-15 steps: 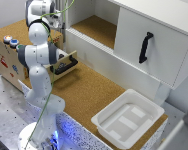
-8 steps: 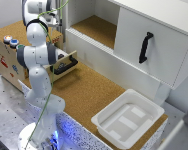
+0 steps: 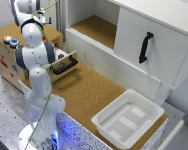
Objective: Toggle the blue light switch to turn on the blue light
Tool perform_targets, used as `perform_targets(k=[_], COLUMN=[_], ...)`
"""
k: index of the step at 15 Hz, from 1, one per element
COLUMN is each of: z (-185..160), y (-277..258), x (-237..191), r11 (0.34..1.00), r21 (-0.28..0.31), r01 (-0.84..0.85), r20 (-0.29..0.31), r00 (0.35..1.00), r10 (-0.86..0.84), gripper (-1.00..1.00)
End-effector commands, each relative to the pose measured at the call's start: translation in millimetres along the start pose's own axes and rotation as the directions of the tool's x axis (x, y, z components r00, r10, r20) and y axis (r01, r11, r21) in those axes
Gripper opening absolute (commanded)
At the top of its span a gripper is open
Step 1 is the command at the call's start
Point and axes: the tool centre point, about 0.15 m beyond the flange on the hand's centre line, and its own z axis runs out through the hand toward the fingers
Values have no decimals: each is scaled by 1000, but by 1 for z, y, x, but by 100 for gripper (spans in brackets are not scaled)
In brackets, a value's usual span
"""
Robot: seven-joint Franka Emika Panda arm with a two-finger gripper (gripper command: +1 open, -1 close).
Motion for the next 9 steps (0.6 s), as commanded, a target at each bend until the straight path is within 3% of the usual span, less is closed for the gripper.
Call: perform_targets(k=[1, 2, 9], z=[10, 10, 17], y=[-42, -48, -65], x=[1, 7, 46], r11=[990, 987, 994], r21=[-95, -106, -33], r01=[107, 117, 103], r20=[-13, -10, 16], r00=[994, 993, 995], r10=[-109, -119, -103], gripper=[100, -100, -100])
